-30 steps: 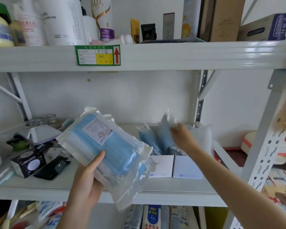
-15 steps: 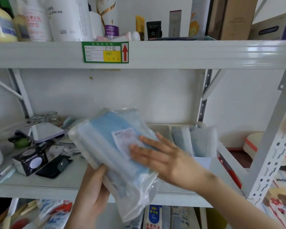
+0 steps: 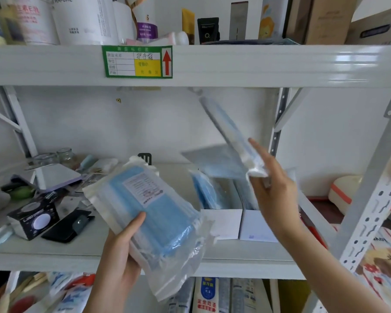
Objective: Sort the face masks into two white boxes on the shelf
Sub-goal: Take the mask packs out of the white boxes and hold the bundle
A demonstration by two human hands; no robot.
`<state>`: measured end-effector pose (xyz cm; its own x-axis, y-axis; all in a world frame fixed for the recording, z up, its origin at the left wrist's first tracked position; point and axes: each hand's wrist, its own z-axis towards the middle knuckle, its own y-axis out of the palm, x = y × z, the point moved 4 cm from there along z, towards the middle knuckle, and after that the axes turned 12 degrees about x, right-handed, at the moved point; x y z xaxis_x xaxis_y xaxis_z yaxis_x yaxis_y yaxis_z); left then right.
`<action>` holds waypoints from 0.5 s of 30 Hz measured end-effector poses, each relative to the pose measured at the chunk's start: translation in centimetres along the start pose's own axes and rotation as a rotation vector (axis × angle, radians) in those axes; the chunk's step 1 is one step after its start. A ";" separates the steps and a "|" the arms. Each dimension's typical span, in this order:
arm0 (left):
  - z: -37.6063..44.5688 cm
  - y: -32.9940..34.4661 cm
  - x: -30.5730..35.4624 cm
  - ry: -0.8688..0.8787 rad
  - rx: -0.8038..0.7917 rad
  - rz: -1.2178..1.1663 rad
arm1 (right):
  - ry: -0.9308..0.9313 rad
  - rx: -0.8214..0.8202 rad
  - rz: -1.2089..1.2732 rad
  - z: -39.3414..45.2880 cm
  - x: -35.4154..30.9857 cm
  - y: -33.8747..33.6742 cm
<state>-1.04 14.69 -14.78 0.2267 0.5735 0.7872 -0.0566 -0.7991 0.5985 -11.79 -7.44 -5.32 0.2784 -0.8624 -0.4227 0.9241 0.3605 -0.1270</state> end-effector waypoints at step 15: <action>-0.6 -1.1 0.2 -0.022 0.090 -0.026 | 0.487 -0.554 -0.379 -0.4 7.2 6.1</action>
<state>-1.53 15.78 -15.24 0.2482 0.5912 0.7674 0.0373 -0.7974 0.6023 -4.22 -11.34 -9.50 -0.2876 -0.7565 -0.5873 0.6339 0.3094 -0.7089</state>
